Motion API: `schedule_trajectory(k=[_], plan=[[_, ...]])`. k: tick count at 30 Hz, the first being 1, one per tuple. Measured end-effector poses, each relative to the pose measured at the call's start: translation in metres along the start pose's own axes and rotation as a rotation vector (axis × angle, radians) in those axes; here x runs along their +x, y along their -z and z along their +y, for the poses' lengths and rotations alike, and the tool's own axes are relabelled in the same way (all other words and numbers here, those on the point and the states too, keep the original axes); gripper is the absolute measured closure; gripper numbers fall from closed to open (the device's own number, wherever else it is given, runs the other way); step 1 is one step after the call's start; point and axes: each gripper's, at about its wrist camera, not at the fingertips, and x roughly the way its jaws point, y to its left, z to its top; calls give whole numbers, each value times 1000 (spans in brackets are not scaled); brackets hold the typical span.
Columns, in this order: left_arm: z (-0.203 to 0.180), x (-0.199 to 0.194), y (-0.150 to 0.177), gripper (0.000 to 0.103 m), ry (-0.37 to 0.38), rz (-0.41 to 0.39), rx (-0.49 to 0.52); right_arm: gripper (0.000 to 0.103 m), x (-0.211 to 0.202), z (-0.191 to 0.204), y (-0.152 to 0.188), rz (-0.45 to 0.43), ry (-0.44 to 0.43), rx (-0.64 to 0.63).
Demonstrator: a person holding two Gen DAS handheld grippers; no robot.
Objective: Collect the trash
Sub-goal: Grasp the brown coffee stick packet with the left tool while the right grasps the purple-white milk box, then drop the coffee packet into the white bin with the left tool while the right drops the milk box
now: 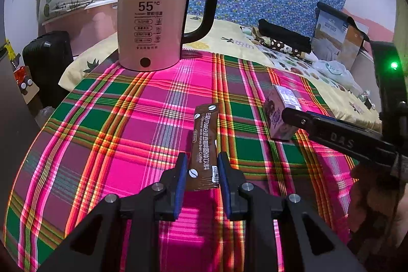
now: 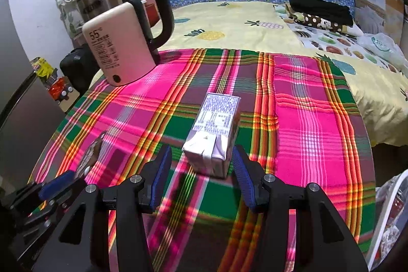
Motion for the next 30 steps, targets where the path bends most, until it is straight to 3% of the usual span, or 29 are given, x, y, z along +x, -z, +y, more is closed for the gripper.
schedule_trajectory(k=[2, 16, 30], plan=[[1, 2, -1, 78, 1, 2, -2, 61, 1, 0, -2, -1, 8, 1], [-12, -5, 1, 78, 17, 5, 24, 62, -28, -7, 13, -25, -3, -6], [-66, -38, 16, 78, 86, -3, 102, 62, -81, -36, 46, -78, 27, 56]])
